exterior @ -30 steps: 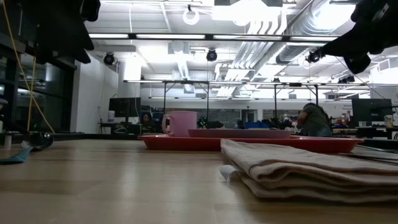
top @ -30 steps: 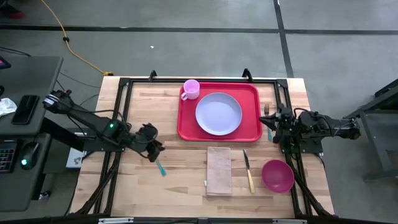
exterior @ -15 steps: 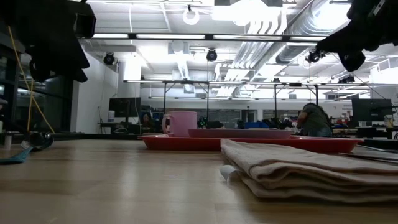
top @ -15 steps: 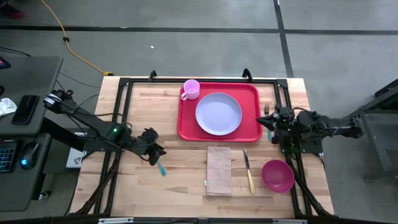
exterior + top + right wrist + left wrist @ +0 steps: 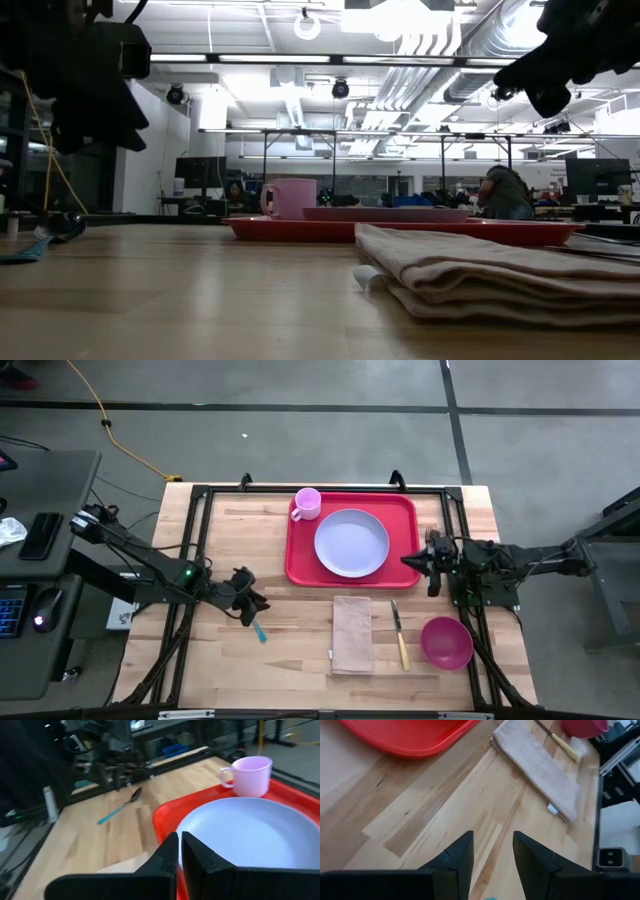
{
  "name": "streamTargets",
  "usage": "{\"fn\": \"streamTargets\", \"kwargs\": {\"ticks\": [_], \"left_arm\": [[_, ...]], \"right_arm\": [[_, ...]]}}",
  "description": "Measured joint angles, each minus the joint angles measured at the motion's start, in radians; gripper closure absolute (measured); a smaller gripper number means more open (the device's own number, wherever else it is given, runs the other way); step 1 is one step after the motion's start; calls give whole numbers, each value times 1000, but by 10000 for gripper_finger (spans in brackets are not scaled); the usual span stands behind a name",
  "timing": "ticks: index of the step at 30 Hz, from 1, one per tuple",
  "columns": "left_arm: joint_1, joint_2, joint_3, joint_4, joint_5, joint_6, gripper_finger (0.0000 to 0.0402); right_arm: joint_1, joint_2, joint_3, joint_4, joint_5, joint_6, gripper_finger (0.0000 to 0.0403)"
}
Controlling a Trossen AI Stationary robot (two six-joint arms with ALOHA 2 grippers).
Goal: Set up tray
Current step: Put the red bowl on the blue plate on the red serving tray
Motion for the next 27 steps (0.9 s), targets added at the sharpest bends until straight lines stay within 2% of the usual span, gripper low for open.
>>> {"fn": "streamTargets", "kwargs": {"ticks": [3,10,17,20,27], "left_arm": [[0,0,-23,18,0,0,236],[0,0,-134,206,-1,3,236],[0,0,-201,315,5,16,236],[0,0,-201,313,8,28,236],[0,0,-201,314,86,43,236]], "right_arm": [[0,-1,0,4,-23,36,402],[0,6,3,38,-79,47,402],[2,77,77,10,-108,23,402],[3,125,126,-44,-129,12,402],[3,207,263,-247,-155,-12,402]]}}
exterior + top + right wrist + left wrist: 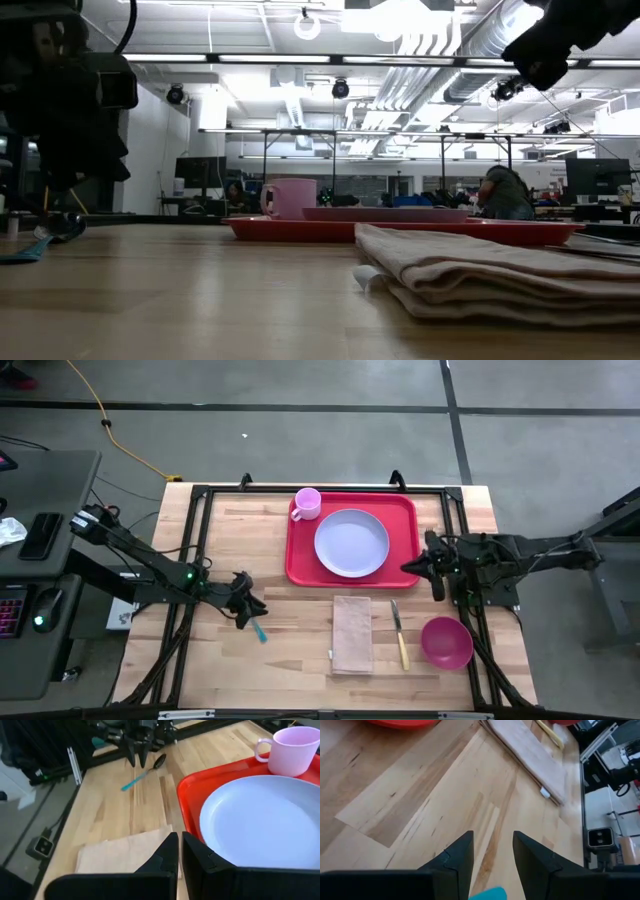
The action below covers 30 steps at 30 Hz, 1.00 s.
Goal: Set up tray
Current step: Put the red bowl on the blue plate on the red serving tray
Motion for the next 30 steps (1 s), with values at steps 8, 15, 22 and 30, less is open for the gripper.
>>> {"fn": "streamTargets", "kwargs": {"ticks": [8,15,22,30], "left_arm": [[0,-23,0,1,0,124,236],[0,-108,0,-2,-43,305,236],[0,-279,0,-100,-134,388,236],[0,-486,-28,-163,-137,473,236]], "right_arm": [[0,-8,32,-18,0,-23,402],[0,-8,32,-29,0,-20,402],[0,-8,32,-29,0,-20,402],[0,-8,32,-43,-7,-20,402]]}}
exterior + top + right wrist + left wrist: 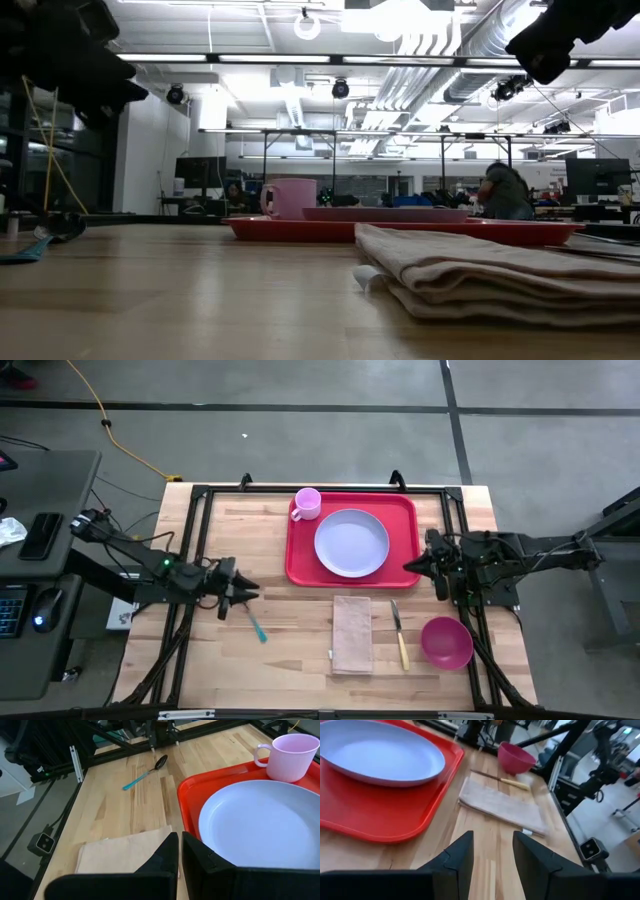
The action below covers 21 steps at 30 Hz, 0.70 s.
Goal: Set up tray
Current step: Put the red bowl on the blue plate on the red serving tray
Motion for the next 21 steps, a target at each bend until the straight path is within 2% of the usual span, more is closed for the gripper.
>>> {"fn": "streamTargets", "kwargs": {"ticks": [6,11,21], "left_arm": [[0,-156,-69,6,19,5,236],[0,-256,-89,7,42,82,236],[0,-358,-122,-1,48,115,236]], "right_arm": [[0,0,0,-6,-22,0,402],[0,0,-1,-6,-58,-6,402],[0,0,-1,-7,-60,-119,402]]}}
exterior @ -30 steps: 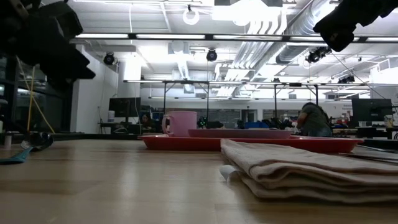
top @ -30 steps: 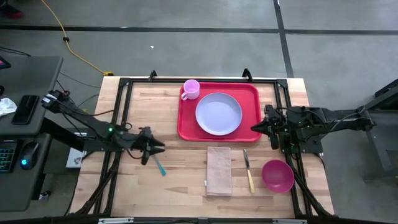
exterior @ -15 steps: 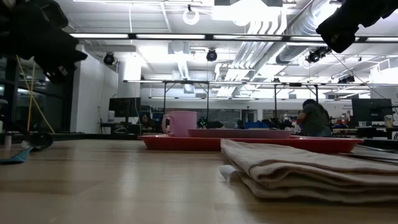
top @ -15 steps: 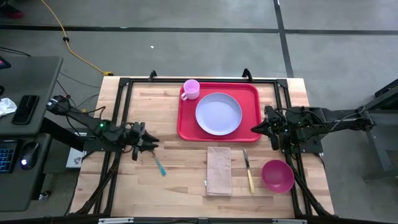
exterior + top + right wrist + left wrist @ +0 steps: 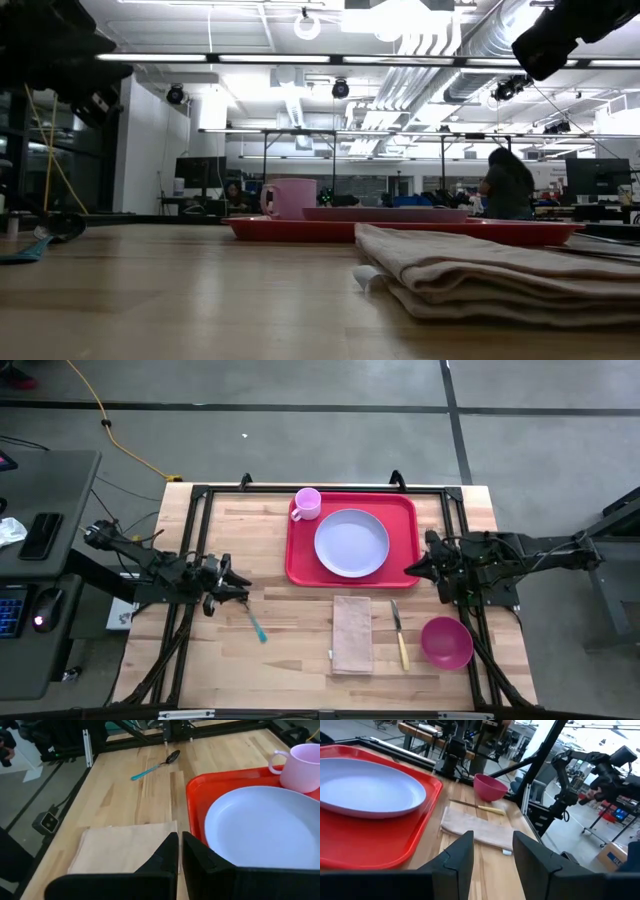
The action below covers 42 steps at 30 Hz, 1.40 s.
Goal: Set up tray
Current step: Put the red bowl on the blue plate on the red serving tray
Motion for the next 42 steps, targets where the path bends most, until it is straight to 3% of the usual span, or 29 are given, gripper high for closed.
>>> {"fn": "streamTargets", "kwargs": {"ticks": [12,32,42], "left_arm": [[0,0,0,0,-5,25,236],[0,0,0,-12,-7,43,236],[0,0,0,-31,-7,42,236]], "right_arm": [[10,10,0,-103,-241,33,402],[155,35,4,-189,-296,240,403],[182,109,208,-465,-286,243,402]]}}
